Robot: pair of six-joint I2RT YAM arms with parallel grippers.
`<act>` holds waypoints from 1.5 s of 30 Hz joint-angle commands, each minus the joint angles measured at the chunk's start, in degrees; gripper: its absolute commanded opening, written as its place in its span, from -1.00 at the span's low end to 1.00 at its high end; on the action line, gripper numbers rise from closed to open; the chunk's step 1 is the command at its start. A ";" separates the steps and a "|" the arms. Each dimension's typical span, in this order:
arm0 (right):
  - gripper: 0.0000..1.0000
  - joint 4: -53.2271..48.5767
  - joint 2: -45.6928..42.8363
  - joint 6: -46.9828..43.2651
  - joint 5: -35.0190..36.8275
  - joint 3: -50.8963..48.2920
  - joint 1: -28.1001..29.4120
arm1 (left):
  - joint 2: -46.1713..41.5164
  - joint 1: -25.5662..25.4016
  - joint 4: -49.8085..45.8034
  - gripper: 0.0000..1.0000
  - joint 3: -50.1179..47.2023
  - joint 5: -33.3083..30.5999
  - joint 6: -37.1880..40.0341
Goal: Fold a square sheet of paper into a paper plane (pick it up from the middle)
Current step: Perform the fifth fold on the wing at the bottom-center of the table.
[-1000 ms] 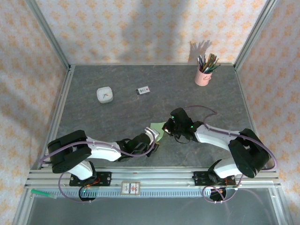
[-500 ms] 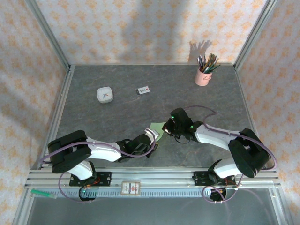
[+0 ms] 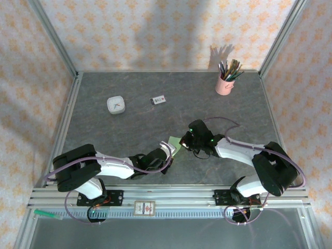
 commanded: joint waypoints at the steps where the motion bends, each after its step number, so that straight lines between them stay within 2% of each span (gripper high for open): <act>1: -1.00 0.07 0.41 0.15 0.71 -0.57 0.11 | -1.15 -0.27 2.28 -0.88 -0.47 1.58 -1.95; 5: -0.96 -0.82 -0.02 -0.81 1.45 0.06 -0.07 | -1.32 0.25 4.29 -0.99 -1.59 3.05 -3.68; 10: -0.65 -1.71 -1.07 -2.54 1.89 0.82 -0.34 | -1.00 1.68 7.86 -1.00 -3.40 6.53 -6.68; 16: -0.39 -4.57 -5.17 -7.14 6.06 1.62 -0.38 | -2.12 4.51 16.99 -1.00 -8.35 11.95 -12.63; 21: -0.36 -6.72 -7.79 -10.97 9.70 2.58 -0.42 | -2.64 5.97 24.00 -1.00 -11.67 16.11 -16.65; 26: -0.35 -6.15 -8.61 -13.85 9.62 3.21 -0.42 | -1.64 7.08 31.30 -1.00 -13.81 20.70 -20.11; 29: -0.35 -5.43 -9.10 -15.70 9.17 3.23 -0.42 | 0.30 7.87 32.04 -1.00 -13.28 22.53 -21.42; 45: -0.46 -2.57 -9.88 -21.23 3.98 1.82 0.14 | 9.16 9.26 44.35 -1.00 -17.06 24.48 -34.29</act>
